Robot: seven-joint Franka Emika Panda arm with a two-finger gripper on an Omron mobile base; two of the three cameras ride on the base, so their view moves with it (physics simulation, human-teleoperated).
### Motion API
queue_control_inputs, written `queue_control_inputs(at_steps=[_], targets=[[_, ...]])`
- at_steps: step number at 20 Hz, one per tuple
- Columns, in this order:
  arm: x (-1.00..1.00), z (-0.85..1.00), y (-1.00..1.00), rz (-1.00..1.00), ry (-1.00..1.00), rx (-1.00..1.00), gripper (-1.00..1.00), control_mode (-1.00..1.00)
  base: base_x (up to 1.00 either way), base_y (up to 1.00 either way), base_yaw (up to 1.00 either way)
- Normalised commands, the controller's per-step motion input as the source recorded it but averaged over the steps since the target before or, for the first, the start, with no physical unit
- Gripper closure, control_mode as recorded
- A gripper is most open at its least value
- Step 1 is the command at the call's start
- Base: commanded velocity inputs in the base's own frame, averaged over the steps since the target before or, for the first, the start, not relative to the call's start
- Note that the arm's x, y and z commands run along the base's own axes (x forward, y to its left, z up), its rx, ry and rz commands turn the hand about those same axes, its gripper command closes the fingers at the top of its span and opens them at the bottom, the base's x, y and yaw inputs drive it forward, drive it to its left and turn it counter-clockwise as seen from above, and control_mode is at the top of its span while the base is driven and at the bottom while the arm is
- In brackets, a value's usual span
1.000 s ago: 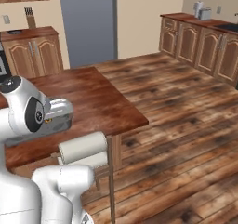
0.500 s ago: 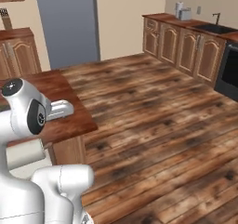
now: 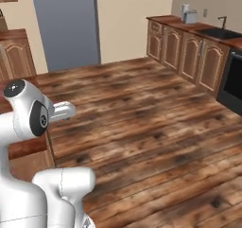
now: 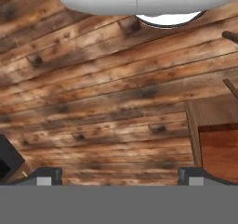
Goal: Place the cold items (bell pepper and lemon) from the fridge in one tupperware on the dining counter. Place the warm items (kebab skewer and hot dog) in the stove area in another tupperware.
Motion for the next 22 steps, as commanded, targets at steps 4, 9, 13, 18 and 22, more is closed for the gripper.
queue_control_inputs(at_steps=[4, 9, 13, 18, 22], targets=[[0.00, 0.00, 0.00, 0.00, 0.00, 0.00, -1.00, 1.00, 1.00, -0.60, 0.44], [0.00, 0.00, 0.00, 0.00, 0.00, 0.00, -1.00, 1.00, 1.00, -0.12, 0.57], [0.00, 0.00, 0.00, 0.00, 0.00, 0.00, -1.00, 1.00, 1.00, -0.06, 0.46], [0.00, 0.00, 0.00, 0.00, 0.00, 0.00, -1.00, 1.00, 1.00, -0.42, 0.34], [0.00, 0.00, 0.00, 0.00, 0.00, 0.00, -1.00, 1.00, 1.00, -0.86, 0.16]])
